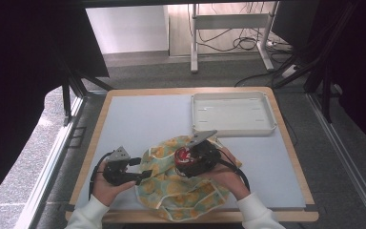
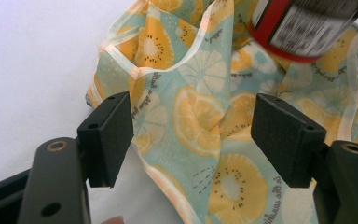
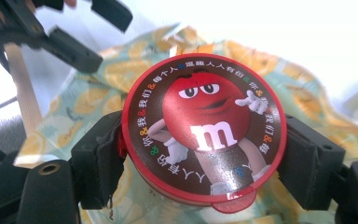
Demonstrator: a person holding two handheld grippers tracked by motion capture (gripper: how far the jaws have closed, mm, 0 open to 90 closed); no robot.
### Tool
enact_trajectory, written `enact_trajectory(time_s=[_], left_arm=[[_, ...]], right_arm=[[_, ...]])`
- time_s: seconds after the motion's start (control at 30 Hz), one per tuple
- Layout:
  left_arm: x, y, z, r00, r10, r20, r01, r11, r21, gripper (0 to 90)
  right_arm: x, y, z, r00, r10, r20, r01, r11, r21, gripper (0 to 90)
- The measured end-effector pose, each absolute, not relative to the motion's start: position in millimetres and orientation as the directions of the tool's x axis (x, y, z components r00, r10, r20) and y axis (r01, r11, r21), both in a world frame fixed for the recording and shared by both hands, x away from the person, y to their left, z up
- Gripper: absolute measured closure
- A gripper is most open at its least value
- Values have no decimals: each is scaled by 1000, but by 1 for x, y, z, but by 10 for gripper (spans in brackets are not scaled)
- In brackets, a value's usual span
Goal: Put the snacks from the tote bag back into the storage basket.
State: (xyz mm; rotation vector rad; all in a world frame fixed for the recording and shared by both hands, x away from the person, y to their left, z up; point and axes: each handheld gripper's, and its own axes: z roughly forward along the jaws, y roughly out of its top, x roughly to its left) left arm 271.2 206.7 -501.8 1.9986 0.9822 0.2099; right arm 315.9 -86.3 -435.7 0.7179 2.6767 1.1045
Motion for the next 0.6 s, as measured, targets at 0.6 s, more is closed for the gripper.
enact_trajectory(time_s=[0.6], left_arm=[[272, 208, -504, 674, 703, -227, 571, -302, 764, 297]], right_arm=[[341, -93, -393, -848, 529, 18, 380, 585, 717, 238]])
